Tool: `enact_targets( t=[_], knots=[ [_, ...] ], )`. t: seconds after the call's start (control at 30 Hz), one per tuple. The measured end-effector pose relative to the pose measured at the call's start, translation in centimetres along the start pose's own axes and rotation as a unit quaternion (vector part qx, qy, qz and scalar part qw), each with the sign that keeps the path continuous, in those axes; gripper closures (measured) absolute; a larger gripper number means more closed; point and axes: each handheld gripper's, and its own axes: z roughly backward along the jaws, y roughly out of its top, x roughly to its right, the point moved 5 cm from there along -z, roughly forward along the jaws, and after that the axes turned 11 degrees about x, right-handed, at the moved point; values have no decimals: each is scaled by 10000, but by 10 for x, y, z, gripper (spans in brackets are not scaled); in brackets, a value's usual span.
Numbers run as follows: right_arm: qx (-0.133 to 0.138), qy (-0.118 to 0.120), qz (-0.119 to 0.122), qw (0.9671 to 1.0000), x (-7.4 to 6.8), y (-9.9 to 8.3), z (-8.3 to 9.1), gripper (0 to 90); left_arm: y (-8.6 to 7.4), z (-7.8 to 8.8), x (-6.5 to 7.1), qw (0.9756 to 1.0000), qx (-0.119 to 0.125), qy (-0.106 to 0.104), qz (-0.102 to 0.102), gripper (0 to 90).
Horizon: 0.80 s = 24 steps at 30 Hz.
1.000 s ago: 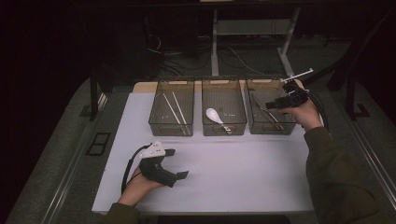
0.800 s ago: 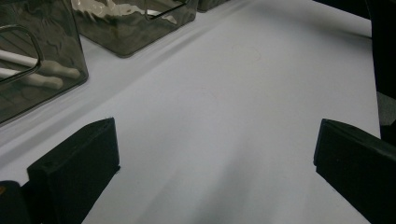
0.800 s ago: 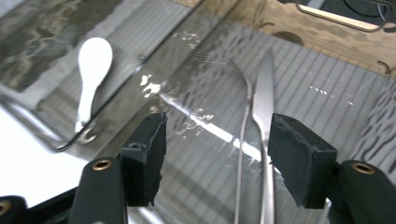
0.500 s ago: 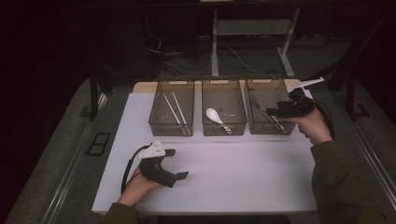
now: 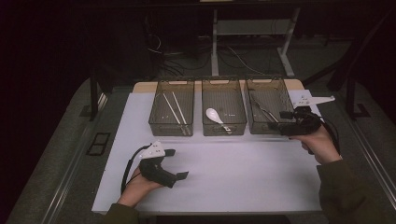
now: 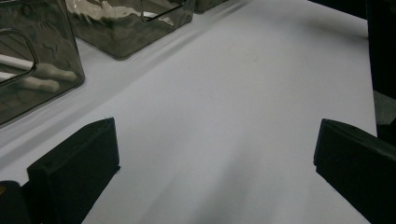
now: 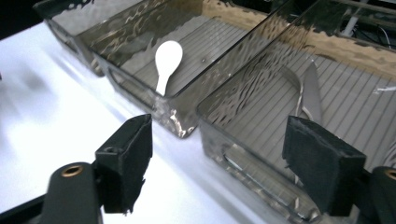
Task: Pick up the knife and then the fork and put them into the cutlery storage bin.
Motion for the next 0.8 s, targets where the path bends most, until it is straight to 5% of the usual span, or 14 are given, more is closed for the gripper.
enact_targets(
  t=[0.37,0.8],
  knots=[
    [128,297,31,9995,-32,-37,11,185,0,1,1,10000,5,33,-17,0],
    [197,189,185,9995,-51,-75,20,173,1,3,1,10000,29,44,-30,0]
  ],
)
